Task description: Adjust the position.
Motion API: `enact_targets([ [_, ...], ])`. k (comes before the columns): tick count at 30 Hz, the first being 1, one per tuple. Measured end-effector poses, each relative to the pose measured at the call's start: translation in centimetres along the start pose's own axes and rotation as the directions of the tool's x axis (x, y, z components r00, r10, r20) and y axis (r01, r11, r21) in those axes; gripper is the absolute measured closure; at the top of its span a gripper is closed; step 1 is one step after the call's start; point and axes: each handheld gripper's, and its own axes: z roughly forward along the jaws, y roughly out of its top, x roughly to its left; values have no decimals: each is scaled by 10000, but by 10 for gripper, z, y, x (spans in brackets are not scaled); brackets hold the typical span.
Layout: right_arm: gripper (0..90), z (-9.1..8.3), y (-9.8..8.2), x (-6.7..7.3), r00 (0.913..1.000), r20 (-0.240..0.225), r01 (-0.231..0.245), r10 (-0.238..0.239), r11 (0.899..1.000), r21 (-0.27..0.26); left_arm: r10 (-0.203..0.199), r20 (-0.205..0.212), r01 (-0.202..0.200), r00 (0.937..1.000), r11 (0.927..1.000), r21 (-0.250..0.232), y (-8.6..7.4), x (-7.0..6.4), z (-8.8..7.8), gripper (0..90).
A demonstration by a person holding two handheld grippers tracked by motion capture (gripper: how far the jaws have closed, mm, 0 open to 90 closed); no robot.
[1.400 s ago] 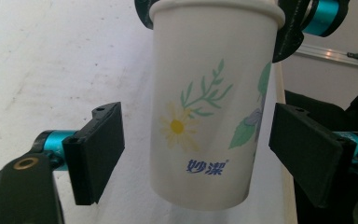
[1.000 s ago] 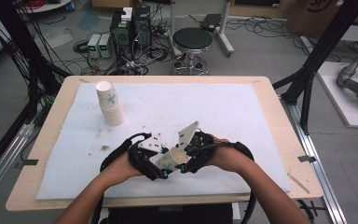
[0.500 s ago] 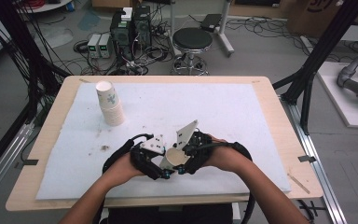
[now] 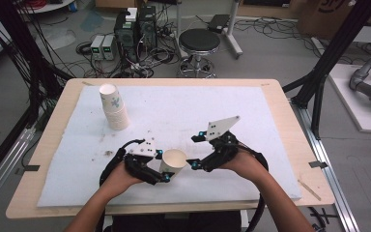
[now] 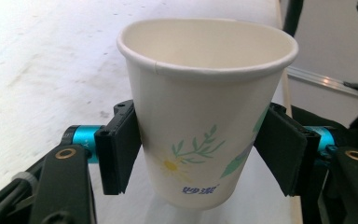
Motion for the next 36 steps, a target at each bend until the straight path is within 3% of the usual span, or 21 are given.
enact_targets([
  [5, 216, -7, -18, -3, 9971, 516, -532, 555, 9975, -461, -312, -404, 289, 9987, 9980, -555, -11, 3, -10, 331],
  [6, 216, -10, -27, -3, 9933, 742, -829, 883, 9938, -736, -445, -622, 395, 9971, 9960, -798, -16, 5, -15, 328],
  [10, 216, -14, -40, -6, 9873, 1094, -1025, 1152, 9880, -1155, -726, -1017, 589, 9922, 9895, -1319, -25, 6, -22, 325],
  [12, 216, -16, -53, -8, 9741, 1519, -1449, 1673, 9783, -1483, -823, -1194, 636, 9894, 9862, -1528, -29, 8, -27, 322],
  [16, 217, -17, -68, -11, 9566, 1981, -1803, 2137, 9682, -1737, -1094, -1541, 782, 9820, 9776, -1954, -36, 11, -35, 317],
  [17, 217, -18, -71, -11, 9520, 2074, -1896, 2250, 9657, -1772, -1226, -1727, 836, 9773, 9725, -2172, -39, 12, -39, 315],
  [20, 218, -22, -81, -11, 9382, 2447, -2011, 2448, 9609, -1902, -1292, -1896, 828, 9733, 9685, -2349, -41, 13, -44, 314],
  [24, 218, -26, -95, -14, 9154, 2794, -2331, 2899, 9474, -2193, -1455, -2377, 736, 9604, 9550, -2873, -49, 11, -55, 314],
  [25, 218, -27, -96, -15, 9116, 2892, -2363, 2922, 9480, -2130, -1513, -2502, 726, 9563, 9518, -2981, -51, 12, -58, 315],
  [26, 218, -28, -97, -16, 9079, 3034, -2304, 2893, 9489, -2155, -1610, -2650, 691, 9507, 9432, -3250, -54, 13, -64, 315],
  [27, 218, -29, -98, -16, 9042, 3102, -2308, 2937, 9470, -2236, -1610, -2650, 691, 9507, 9432, -3250, -54, 13, -64, 314],
  [29, 218, -32, -99, -15, 9000, 3248, -2224, 2907, 9471, -2314, -1651, -2915, 546, 9422, 9342, -3526, -57, 13, -71, 315],
  [31, 218, -36, -100, -15, 8937, 3403, -2171, 2925, 9456, -2424, -1671, -3093, 472, 9362, 9317, -3602, -58, 14, -74, 315],
  [32, 218, -36, -100, -15, 8937, 3403, -2171, 2925, 9456, -2424, -1671, -3093, 472, 9362, 9317, -3602, -58, 14, -74, 314],
  [36, 218, -44, -107, -14, 8780, 3660, -2210, 3085, 9395, -2617, -1839, -3300, 548, 9259, 9296, -3644, -62, 19, -78, 314],
])
